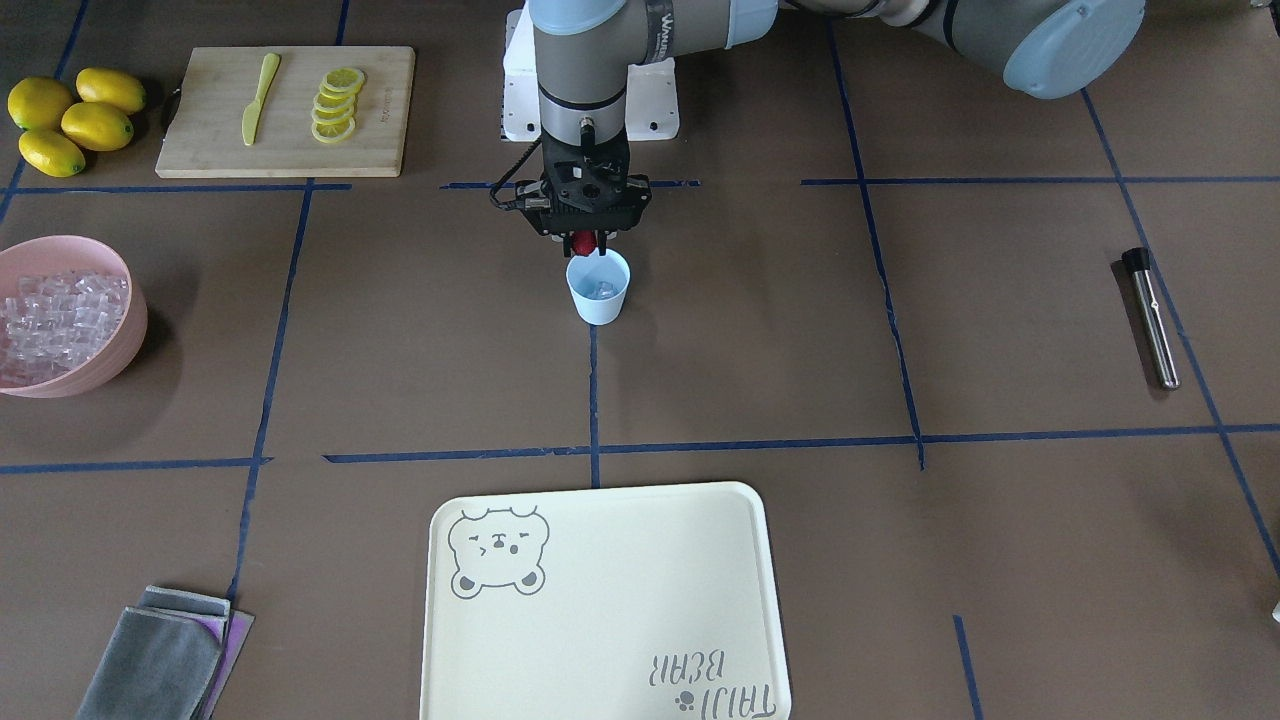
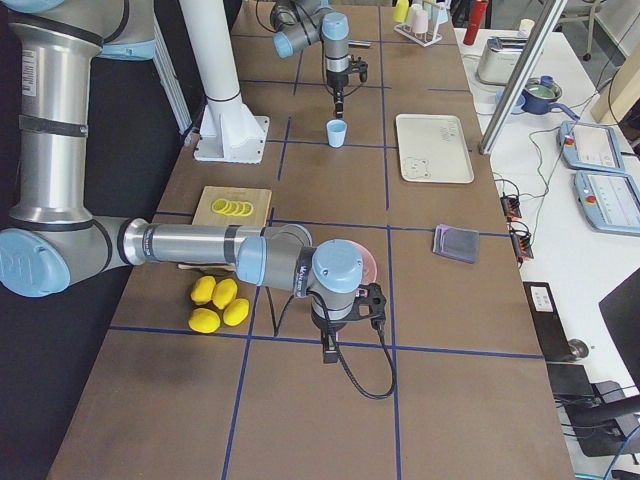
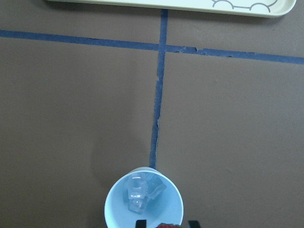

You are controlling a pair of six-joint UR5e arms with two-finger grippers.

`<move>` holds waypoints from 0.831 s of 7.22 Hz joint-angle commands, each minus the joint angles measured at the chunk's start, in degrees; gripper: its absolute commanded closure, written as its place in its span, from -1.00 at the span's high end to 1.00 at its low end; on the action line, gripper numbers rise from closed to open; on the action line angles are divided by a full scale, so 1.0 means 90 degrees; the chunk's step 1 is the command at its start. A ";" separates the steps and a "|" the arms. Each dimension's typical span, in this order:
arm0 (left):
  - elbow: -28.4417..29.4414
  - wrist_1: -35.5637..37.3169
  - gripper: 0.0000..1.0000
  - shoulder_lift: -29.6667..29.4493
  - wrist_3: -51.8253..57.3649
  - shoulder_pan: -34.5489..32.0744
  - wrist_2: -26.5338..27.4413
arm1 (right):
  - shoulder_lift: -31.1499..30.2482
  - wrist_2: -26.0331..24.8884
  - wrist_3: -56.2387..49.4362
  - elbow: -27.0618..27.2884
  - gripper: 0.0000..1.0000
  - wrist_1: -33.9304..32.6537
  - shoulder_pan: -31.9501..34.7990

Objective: Mash ice and strawberries in cup
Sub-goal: 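Carry the strawberry with the left gripper over the cup and release it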

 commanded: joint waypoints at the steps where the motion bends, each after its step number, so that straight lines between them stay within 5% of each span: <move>1: -0.0029 0.0003 1.00 0.0064 0.0026 -0.0006 0.0020 | 0.0000 0.0000 0.0000 0.0006 0.99 0.0000 -0.0005; 3: -0.0309 0.0051 1.00 0.0306 0.0277 -0.0035 0.0001 | 0.0000 0.0000 0.0000 0.0006 0.98 0.0000 -0.0005; 4: -0.1105 0.0090 1.00 0.1082 0.1111 -0.0296 -0.0057 | 0.0000 0.0000 0.0000 0.0006 0.98 0.0000 -0.0005; 5: -0.1664 0.0091 1.00 0.1902 0.2125 -0.0908 -0.0329 | 0.0010 0.0000 0.0000 0.0006 0.99 0.0000 -0.0005; 6: -0.1728 0.0004 1.00 0.2490 0.3566 -0.1890 -0.1240 | 0.0010 0.0000 0.0000 0.0006 0.99 0.0000 -0.0005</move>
